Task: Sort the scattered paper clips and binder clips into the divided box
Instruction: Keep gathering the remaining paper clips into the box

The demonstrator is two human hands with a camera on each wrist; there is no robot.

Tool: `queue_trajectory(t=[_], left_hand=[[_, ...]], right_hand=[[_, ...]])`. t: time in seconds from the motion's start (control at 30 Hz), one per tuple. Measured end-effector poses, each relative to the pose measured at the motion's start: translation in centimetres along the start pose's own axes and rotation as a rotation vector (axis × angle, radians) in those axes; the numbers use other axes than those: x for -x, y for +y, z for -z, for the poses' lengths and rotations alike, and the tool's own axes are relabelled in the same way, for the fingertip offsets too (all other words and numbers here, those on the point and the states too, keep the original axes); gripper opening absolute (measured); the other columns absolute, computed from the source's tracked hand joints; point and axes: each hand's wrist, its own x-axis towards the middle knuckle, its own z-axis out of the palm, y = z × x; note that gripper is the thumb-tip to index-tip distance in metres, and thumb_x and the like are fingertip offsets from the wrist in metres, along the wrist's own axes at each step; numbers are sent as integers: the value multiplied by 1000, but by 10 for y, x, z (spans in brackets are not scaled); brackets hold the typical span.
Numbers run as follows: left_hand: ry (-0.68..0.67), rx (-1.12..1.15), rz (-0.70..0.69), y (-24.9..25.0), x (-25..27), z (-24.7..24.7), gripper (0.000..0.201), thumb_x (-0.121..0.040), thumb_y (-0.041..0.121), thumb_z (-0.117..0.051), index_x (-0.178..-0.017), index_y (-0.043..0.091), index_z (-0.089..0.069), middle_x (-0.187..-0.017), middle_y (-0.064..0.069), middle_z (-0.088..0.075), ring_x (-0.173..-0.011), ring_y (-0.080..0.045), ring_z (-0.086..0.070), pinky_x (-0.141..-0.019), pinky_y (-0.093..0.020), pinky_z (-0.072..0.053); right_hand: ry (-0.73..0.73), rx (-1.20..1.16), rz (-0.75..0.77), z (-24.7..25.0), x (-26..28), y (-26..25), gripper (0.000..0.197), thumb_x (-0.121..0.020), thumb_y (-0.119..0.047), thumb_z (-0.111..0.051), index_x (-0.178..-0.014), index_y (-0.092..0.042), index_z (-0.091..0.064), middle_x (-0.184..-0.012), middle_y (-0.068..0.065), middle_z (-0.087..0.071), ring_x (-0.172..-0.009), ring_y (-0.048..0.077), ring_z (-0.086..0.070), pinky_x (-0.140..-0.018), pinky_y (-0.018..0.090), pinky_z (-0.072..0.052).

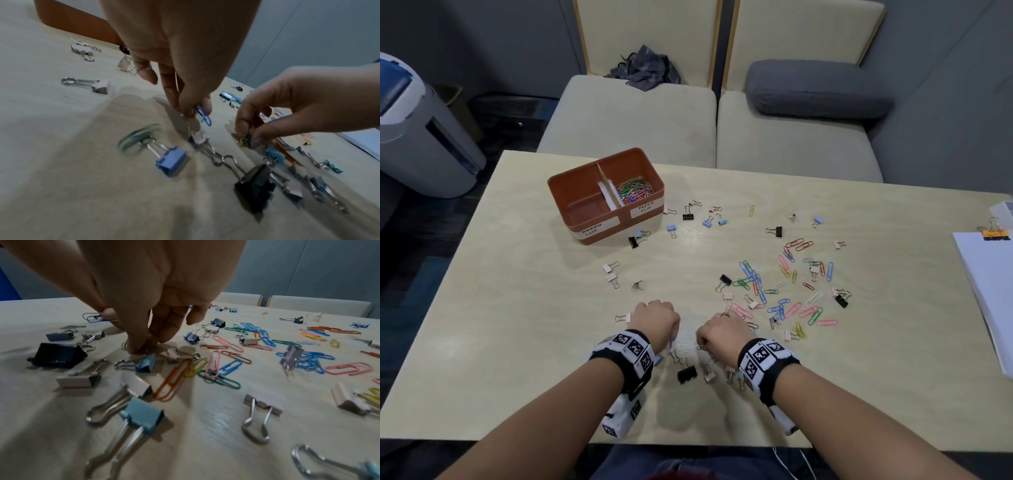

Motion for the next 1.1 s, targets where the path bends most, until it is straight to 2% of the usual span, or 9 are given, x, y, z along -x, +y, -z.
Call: queue_trajectory(t=[0.17,0.27,0.37,0.47,0.53,0.63,0.8,0.93,1.1], left_hand=[[-51,192,51,-2,-2,0,33,-81,-3,-46,-81,28,-59,-94,6,-46,-103,-22,-57,-88,-30,-45],[-51,252,53,-6,-6,8,33,-84,-3,-43,-92,18,-68,-103,-2,-55,-104,-24,-57,-89,-29,-45],[-29,323,59,-12,-9,15,33,-83,-2,-43,-96,13,-70,-109,-5,-63,-103,-23,-58,-85,-26,-43],[-22,385,43,-20,-9,17,25,-83,0,-51,-94,10,-70,-100,-5,-67,-96,-21,-60,-76,-20,-41],[-29,416,40,-25,-7,17,15,-82,6,-61,-94,10,-70,-88,1,-64,-83,-15,-57,-64,-14,-38],[-17,457,60,-35,-5,19,12,-81,15,-70,-92,10,-71,-80,5,-61,-76,-10,-54,-57,-6,-35],[15,480,111,-48,-1,21,9,-81,14,-69,-89,10,-68,-86,0,-67,-81,-12,-56,-72,-19,-44],[29,503,100,-50,1,14,19,-78,12,-72,-84,19,-55,-73,10,-57,-75,-11,-52,-57,-8,-35],[-11,401,76,-45,1,6,18,-82,15,-67,-99,13,-61,-82,6,-54,-79,-14,-48,-71,-23,-39]], right_hand=[[-20,-29,-14,-2,5,3,19,-91,-20,-53,-104,-24,-66,-109,2,-66,-111,24,-51,-95,38,-29],[-11,-90,-42,-2,7,5,19,-91,-20,-52,-103,-26,-66,-109,0,-65,-112,24,-51,-97,40,-28],[20,-176,-79,1,7,8,20,-92,-24,-51,-103,-25,-67,-110,0,-66,-113,23,-51,-104,41,-25],[44,-261,-103,7,6,12,18,-92,-26,-51,-100,-23,-67,-107,0,-65,-108,23,-56,-105,38,-27],[39,-333,-117,11,5,14,16,-92,-24,-51,-97,-20,-66,-108,1,-62,-101,24,-59,-103,38,-35],[41,-424,-151,14,3,16,14,-91,-19,-50,-93,-17,-63,-108,3,-58,-99,27,-58,-90,37,-46],[51,-476,-187,16,-3,17,13,-91,-19,-52,-95,-16,-64,-107,3,-58,-101,25,-58,-89,35,-47],[28,-493,-180,18,-11,9,16,-90,-22,-56,-102,-14,-65,-112,5,-61,-105,24,-57,-90,31,-45],[19,-566,-185,18,-28,-14,28,-88,-26,-62,-115,-16,-61,-111,6,-66,-105,24,-60,-92,32,-47]])
